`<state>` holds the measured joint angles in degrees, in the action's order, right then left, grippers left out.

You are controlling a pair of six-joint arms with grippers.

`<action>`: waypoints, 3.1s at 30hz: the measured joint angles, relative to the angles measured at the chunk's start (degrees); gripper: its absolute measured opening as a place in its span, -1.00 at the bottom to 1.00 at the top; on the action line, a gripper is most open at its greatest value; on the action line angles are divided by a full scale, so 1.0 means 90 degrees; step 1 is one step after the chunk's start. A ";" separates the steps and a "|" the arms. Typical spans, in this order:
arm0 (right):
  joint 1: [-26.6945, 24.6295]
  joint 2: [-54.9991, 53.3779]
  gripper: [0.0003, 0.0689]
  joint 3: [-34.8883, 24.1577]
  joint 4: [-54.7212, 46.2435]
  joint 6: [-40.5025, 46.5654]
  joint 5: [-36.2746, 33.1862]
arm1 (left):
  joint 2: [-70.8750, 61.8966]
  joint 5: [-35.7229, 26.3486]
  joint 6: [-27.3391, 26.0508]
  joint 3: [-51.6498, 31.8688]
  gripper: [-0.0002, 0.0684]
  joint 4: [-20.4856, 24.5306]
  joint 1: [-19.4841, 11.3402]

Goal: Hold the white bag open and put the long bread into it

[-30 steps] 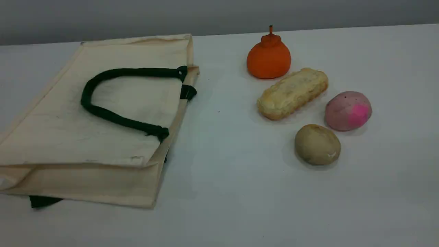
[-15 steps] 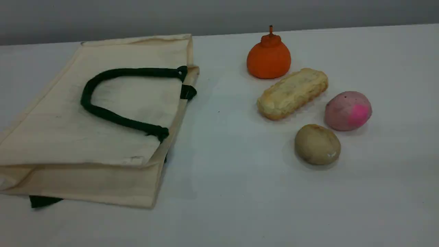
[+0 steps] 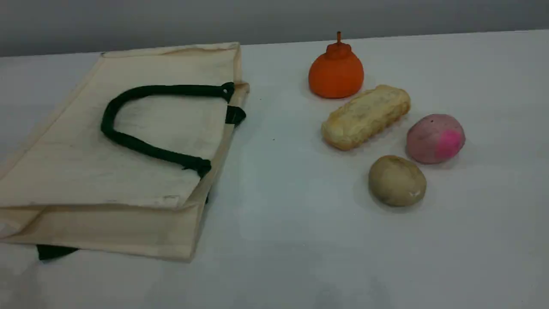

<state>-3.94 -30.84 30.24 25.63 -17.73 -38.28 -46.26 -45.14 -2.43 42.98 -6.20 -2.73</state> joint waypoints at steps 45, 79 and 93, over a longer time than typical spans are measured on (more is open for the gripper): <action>0.0000 -0.2868 -0.04 0.0000 0.3348 -0.3091 0.1171 | -0.5730 0.2591 -0.0030 0.1188 0.69 -0.0155 0.0531; 0.0000 -0.2870 -0.04 0.0000 0.3368 -0.3204 0.1194 | -0.8370 0.3058 -0.0011 0.2491 0.64 -0.0191 0.0963; 0.0000 -0.2870 -0.04 0.0000 0.3368 -0.3229 0.1194 | -0.8723 0.3312 0.0221 0.2492 0.26 -0.0383 0.1030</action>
<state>-3.94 -56.67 30.24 55.94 -46.79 -27.54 -124.77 -15.33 -0.45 65.41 -9.64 6.54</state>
